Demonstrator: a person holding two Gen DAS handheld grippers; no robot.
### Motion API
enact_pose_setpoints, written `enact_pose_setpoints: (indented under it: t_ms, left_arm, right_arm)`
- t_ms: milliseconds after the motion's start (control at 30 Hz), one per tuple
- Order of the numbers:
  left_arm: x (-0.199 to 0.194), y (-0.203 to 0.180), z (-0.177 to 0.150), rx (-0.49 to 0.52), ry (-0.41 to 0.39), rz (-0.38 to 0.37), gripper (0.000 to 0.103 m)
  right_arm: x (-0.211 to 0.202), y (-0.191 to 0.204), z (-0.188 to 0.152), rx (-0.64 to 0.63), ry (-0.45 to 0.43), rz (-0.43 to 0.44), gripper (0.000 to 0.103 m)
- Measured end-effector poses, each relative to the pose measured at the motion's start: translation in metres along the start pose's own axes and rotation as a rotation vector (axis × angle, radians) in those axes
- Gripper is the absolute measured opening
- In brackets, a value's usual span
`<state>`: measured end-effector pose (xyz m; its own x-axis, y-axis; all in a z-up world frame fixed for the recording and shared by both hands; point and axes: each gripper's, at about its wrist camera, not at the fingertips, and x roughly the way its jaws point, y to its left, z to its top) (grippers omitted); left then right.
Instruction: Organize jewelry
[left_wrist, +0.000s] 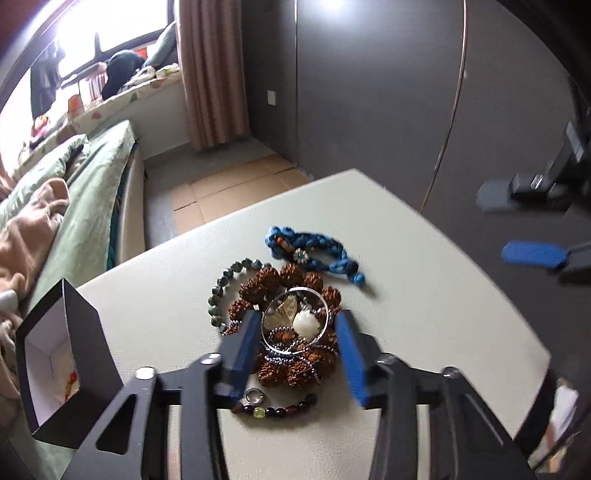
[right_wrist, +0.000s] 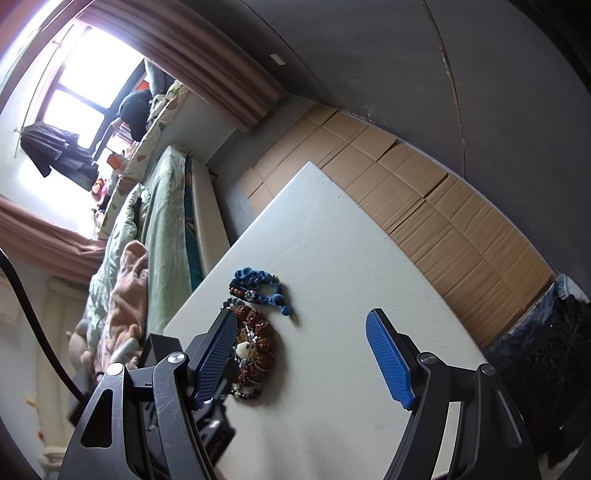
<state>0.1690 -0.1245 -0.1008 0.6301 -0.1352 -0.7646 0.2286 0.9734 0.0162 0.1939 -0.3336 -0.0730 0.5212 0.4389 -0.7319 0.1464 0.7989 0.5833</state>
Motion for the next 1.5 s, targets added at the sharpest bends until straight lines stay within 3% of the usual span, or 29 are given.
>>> enact_pose_setpoints:
  t_ms: [400,567,667,867,933,1300,1500]
  left_arm:
    - [0.015,-0.005,0.000,0.045,0.006,0.046,0.035]
    - [0.010,0.001,0.003,0.031,-0.007,0.042,0.022]
    - [0.008,0.008,0.005,0.007,-0.013,0.015,0.012]
    - [0.002,0.024,0.010,-0.068,-0.026,-0.030,0.008]
    - [0.002,0.030,0.011,-0.100,-0.026,-0.049,0.002]
    - [-0.026,0.060,0.019,-0.267,-0.123,-0.155,0.002]
    - [-0.039,0.071,0.020,-0.297,-0.153,-0.158,0.002]
  right_arm:
    - [-0.004,-0.008,0.007,0.018,-0.007,0.008,0.074]
    - [-0.003,-0.008,0.008,0.016,-0.006,0.007,0.074]
    - [-0.001,-0.006,0.009,0.010,-0.002,0.003,0.074]
    - [0.002,-0.002,0.008,0.006,0.001,-0.004,0.074]
    - [0.003,-0.001,0.007,0.002,0.003,-0.006,0.074]
    - [0.021,0.008,0.002,-0.028,0.038,-0.007,0.074]
    - [0.033,0.025,-0.005,-0.086,0.064,0.010,0.070]
